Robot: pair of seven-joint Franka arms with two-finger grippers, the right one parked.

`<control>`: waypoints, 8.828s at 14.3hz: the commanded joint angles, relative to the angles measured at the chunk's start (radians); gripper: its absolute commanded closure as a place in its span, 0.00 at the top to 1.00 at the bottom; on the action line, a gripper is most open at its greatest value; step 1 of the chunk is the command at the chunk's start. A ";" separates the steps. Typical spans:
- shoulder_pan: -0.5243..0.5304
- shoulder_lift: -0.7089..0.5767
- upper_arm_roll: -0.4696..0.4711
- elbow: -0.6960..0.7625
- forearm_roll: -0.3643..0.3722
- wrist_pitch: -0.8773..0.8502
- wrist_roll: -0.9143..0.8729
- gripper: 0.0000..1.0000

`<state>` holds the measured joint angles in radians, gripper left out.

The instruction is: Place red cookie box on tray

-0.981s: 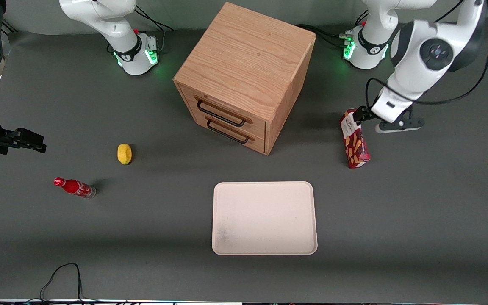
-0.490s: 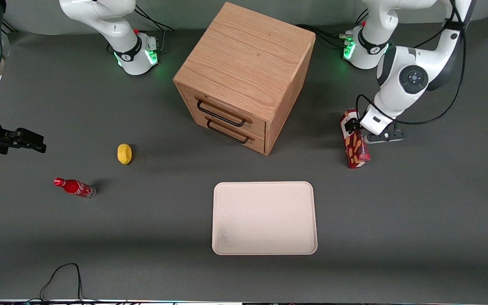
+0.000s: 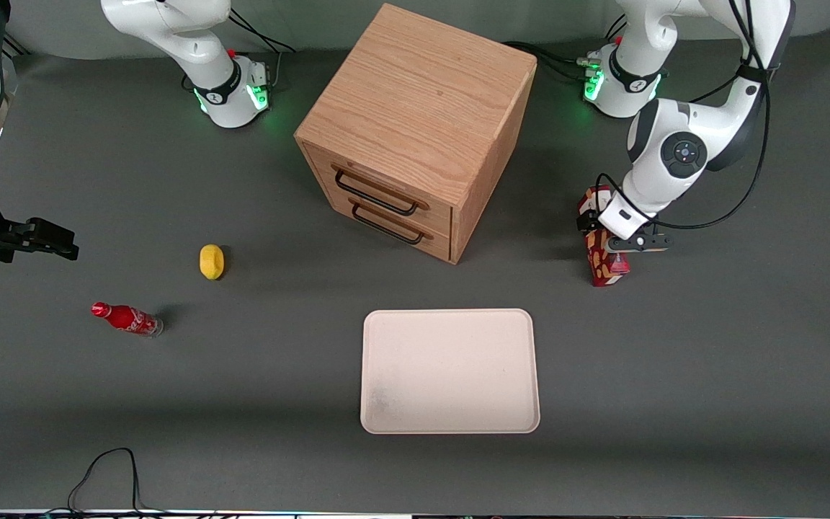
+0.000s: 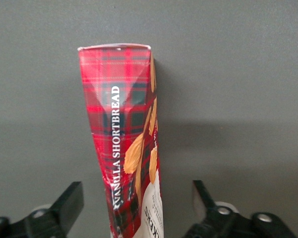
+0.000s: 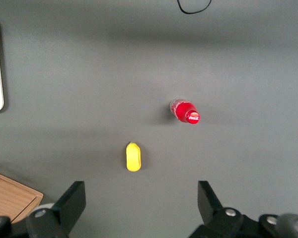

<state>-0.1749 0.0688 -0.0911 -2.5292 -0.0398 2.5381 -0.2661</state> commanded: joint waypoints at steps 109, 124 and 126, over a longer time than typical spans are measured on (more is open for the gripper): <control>0.132 -0.113 0.115 0.820 0.058 -0.863 0.208 1.00; 0.190 -0.099 0.051 0.908 0.035 -0.978 0.214 1.00; 0.195 -0.099 0.053 0.906 0.026 -0.980 0.229 1.00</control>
<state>0.0003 -0.0233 -0.0283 -1.6361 0.0050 1.5832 -0.0691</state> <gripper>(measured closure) 0.000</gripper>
